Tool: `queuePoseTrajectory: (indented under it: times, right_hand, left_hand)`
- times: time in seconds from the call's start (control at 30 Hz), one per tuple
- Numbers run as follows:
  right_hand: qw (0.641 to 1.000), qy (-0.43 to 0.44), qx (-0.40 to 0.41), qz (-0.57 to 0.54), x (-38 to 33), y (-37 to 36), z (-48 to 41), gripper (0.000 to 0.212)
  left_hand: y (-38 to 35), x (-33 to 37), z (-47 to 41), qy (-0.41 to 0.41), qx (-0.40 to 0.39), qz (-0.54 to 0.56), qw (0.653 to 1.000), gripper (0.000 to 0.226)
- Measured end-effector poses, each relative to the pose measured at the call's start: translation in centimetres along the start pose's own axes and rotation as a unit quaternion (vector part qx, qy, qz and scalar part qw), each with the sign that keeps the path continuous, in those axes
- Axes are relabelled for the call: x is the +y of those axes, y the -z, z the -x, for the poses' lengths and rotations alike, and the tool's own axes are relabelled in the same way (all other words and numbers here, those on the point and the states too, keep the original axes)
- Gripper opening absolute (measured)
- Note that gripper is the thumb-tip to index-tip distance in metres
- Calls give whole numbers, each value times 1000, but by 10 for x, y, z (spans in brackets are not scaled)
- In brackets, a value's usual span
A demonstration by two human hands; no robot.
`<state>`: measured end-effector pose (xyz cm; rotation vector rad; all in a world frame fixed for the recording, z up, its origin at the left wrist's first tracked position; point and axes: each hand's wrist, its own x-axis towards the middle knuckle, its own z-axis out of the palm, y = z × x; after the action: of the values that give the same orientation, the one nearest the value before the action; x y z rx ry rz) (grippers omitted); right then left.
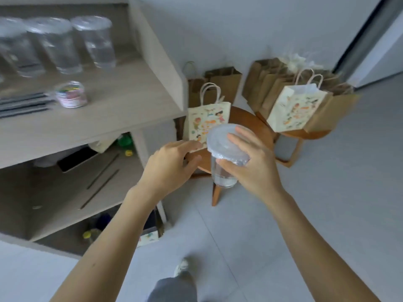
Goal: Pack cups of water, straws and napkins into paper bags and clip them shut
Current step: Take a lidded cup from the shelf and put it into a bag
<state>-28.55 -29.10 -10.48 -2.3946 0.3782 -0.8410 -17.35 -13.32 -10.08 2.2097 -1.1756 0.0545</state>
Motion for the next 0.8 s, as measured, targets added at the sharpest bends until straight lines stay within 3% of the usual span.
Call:
queuePoseTrajectory:
  times: [0.27,0.8]
  right_hand:
    - [996,-74,37,-26,130,40,-21,57]
    - [1000,-3,7,-17,376,65,-267,59]
  left_hand:
    - [-113,49,-115,-3,-3,39,999,23]
    - [-245,56,-423,52,19,-15,998,21]
